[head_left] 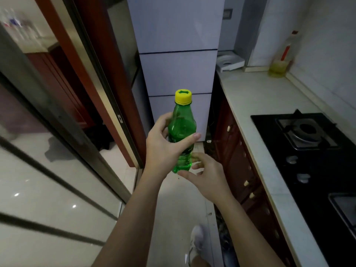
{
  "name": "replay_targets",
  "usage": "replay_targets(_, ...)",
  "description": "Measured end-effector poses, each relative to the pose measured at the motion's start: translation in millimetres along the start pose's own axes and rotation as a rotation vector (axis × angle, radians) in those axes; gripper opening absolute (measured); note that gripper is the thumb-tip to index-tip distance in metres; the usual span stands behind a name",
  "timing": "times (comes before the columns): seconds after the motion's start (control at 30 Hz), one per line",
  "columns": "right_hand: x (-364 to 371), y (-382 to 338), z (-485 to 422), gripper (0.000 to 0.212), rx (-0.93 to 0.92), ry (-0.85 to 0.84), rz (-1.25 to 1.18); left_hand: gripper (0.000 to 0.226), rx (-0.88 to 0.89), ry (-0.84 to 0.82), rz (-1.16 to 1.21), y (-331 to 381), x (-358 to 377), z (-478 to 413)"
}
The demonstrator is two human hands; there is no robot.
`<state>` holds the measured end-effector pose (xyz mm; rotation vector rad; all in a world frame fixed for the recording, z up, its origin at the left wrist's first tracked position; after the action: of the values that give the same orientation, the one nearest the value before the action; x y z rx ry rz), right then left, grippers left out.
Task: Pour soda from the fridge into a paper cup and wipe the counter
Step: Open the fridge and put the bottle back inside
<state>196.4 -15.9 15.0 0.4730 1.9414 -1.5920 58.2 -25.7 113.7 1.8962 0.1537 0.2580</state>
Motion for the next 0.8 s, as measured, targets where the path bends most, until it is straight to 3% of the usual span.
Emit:
replay_targets(0.33, -23, 29, -193, 0.041, -0.060, -0.038, -0.010, 0.056, 0.042, 0.051, -0.015, -43, 42, -171)
replay_targets(0.8, -4, 54, -353, 0.032, -0.062, -0.100, 0.021, 0.056, 0.019, 0.048, -0.079, -119, 43, -322)
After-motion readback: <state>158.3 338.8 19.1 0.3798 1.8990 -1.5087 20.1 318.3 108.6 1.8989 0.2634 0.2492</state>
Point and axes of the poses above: each hand's wrist, its own z-axis away from the middle knuckle, its own x-axis out of the palm, y = z × x, the point moved 1 cm from there along -z, towards the middle knuckle, and after that the axes turned 13 degrees about z, right-handed, at the moved point
